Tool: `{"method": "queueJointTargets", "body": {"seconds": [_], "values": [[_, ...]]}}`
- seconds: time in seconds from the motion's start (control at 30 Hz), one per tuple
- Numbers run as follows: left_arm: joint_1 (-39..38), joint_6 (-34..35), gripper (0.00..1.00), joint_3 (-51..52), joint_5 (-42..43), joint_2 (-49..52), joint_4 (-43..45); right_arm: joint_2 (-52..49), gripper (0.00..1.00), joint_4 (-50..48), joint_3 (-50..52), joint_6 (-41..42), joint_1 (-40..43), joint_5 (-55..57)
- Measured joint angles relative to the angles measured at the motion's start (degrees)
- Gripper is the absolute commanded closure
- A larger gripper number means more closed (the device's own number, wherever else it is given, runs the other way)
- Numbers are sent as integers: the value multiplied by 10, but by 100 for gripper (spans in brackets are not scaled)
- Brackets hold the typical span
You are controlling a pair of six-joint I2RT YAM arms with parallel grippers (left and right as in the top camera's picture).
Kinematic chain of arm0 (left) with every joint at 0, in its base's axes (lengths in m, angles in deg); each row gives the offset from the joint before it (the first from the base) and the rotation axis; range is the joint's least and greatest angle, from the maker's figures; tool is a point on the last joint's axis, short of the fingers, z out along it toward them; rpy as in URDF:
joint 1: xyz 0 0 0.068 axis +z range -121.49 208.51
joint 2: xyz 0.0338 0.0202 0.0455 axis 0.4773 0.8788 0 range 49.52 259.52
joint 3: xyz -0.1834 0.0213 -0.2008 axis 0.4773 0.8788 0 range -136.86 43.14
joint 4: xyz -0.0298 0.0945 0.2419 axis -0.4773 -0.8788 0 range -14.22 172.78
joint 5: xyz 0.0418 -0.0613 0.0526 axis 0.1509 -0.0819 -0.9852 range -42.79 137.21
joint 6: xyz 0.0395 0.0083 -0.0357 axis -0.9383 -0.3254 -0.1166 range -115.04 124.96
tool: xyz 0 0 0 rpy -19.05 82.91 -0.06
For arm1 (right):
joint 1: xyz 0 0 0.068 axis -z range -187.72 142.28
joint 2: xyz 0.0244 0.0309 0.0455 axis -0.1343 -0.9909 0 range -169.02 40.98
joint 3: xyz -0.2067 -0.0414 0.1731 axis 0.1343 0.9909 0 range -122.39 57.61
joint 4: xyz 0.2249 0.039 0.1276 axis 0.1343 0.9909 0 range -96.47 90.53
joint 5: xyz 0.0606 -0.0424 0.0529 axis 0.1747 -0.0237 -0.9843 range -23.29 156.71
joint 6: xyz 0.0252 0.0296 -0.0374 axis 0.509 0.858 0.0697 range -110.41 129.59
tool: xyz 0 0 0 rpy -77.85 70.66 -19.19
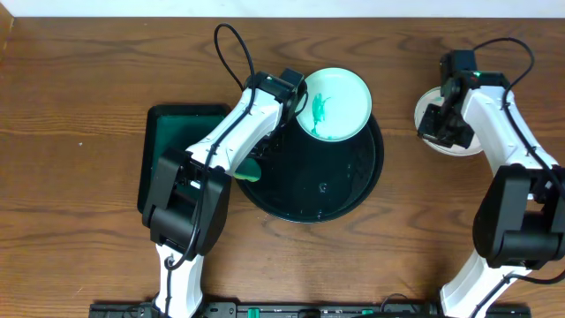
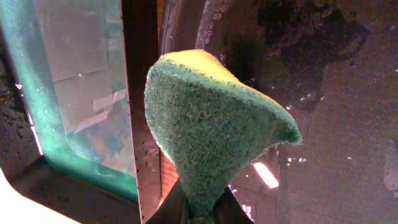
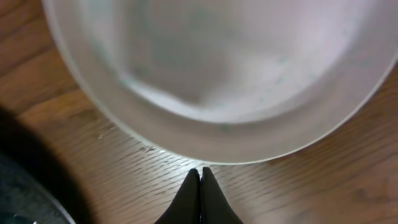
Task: Clean dirty plates on tray and stack at the side
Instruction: 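Move the right gripper left toward the pale green plate on the tray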
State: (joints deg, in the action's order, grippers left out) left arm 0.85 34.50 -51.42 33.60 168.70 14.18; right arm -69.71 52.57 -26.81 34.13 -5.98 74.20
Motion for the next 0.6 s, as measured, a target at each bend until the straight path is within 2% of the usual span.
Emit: {"method": "queueJointTargets", "body": {"seconds": [0.37, 0.6], "values": [[0, 0, 93, 0, 0, 0, -8, -11, 99, -21, 1, 3, 11, 1], [0, 0, 93, 0, 0, 0, -15, -66, 99, -37, 1, 4, 11, 4]]}}
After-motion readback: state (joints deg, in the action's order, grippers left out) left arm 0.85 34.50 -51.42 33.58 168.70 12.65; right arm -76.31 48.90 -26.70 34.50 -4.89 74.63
